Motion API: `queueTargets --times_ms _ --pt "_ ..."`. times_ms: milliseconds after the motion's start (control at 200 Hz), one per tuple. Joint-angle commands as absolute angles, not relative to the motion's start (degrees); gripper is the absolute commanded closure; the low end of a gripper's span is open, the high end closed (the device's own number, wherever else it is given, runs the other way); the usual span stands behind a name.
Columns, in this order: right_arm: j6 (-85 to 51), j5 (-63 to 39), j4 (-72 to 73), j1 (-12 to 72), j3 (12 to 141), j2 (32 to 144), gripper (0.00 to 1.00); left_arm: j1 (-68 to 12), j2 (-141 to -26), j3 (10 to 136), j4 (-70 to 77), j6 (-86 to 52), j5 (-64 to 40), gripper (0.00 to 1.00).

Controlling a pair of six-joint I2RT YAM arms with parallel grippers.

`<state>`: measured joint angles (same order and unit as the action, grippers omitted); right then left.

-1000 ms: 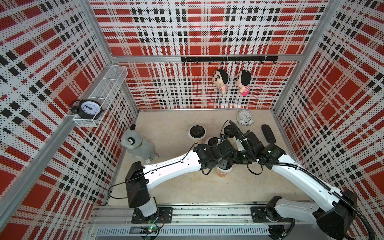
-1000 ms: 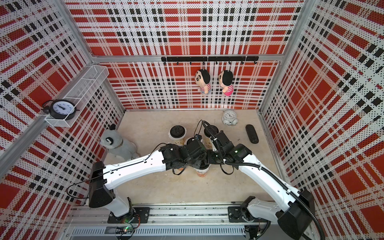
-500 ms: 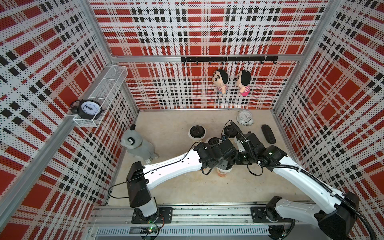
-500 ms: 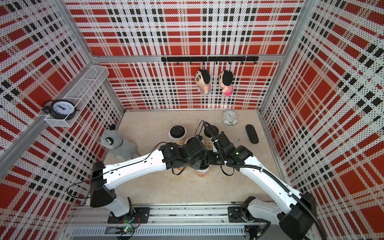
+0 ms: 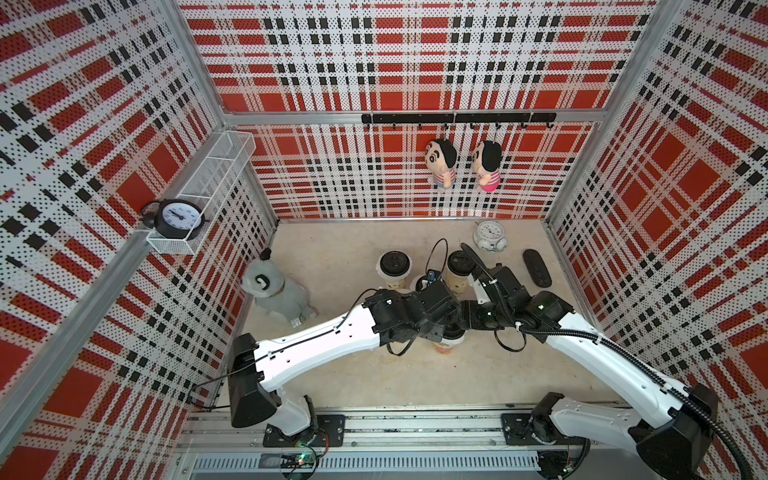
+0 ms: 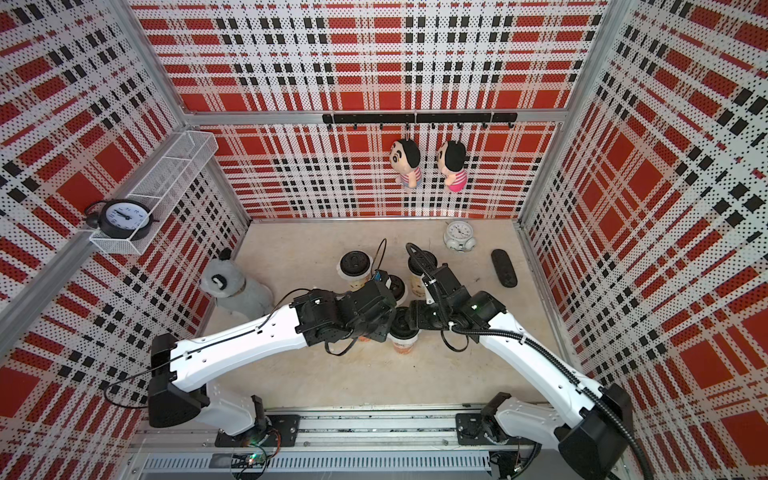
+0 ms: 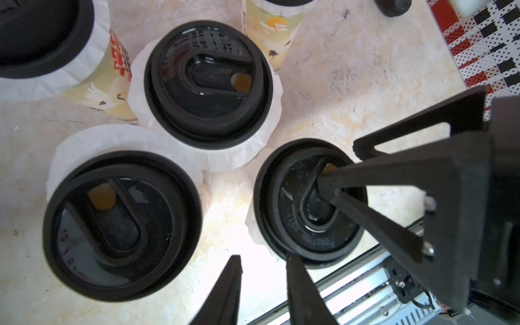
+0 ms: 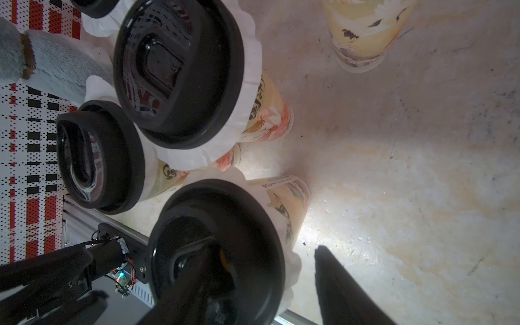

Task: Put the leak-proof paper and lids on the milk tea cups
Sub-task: Secure the cup lid on the cup.

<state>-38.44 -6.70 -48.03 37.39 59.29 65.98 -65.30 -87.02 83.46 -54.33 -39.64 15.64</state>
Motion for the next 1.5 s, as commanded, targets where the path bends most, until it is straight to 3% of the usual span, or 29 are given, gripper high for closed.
queueTargets --times_ms 0,676,1498 --pt "-37.6 -4.4 -54.1 37.9 56.6 66.8 0.39 -65.4 -86.7 81.2 -50.9 -41.0 13.9 0.69" --pt "-37.4 -5.3 -54.3 38.0 56.0 67.0 0.40 -64.0 -86.7 74.3 -45.4 -42.8 12.1 0.73" --pt "-36.3 -6.0 -54.4 38.6 55.0 67.2 0.40 -63.9 -89.8 63.8 -50.5 -49.4 8.3 0.74"
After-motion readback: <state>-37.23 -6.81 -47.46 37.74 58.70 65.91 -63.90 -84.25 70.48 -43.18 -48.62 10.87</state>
